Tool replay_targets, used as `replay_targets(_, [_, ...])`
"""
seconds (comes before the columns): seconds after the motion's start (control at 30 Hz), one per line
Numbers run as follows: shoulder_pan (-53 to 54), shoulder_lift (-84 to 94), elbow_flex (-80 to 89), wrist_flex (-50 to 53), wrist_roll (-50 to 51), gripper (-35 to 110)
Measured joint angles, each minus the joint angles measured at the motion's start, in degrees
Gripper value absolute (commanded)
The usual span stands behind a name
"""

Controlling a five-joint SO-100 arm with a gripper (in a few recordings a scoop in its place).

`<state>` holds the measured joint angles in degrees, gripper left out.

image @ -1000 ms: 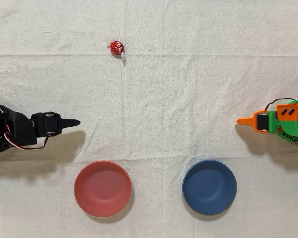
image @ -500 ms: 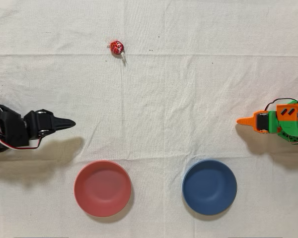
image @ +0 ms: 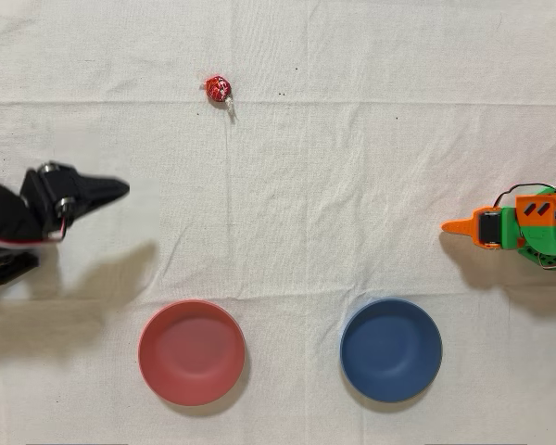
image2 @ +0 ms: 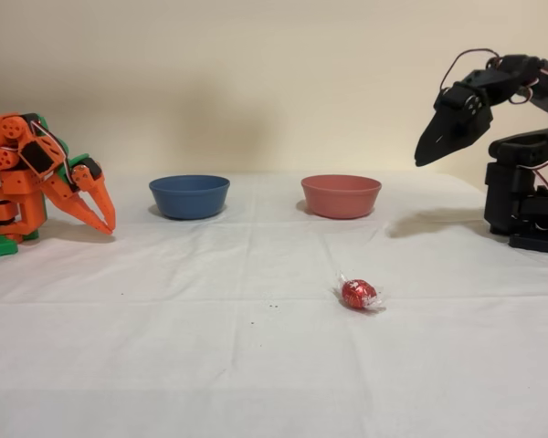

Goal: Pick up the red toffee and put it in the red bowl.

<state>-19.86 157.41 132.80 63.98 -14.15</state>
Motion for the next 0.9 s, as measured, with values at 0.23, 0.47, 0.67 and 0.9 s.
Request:
replay_targets(0.23, [-6.42,-14.85,-13.27,2.29,1.23,1])
replay_targets(0.47, [-8.79,-28.39,-24.17,6.94,-0.18,1])
replay_targets(0.67, [-10.11,-34.45,-27.07,6.42,2.46,1])
replay_targets(0.9, [-10.20,-41.31,-31.64,4.83,6.50,1])
